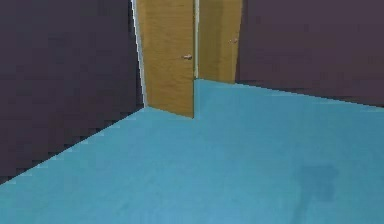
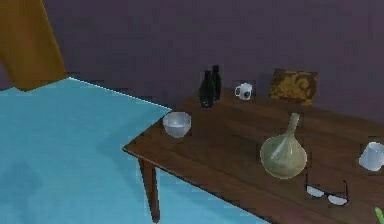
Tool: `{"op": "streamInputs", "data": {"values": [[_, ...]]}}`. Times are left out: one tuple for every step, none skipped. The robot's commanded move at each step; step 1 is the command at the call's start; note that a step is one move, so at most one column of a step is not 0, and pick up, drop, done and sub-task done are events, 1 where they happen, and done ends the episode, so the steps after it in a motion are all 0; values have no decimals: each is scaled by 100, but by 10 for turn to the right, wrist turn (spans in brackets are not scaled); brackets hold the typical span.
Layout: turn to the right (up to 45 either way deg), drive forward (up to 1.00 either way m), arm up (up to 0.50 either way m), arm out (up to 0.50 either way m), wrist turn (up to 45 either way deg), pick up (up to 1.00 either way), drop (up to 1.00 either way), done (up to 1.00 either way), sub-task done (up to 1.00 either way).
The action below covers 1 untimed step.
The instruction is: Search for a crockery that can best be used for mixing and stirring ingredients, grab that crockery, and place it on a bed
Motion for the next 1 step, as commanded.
{"op": "streamInputs", "data": {"values": [[450,0,0,0,0,0,0,0,0]]}}
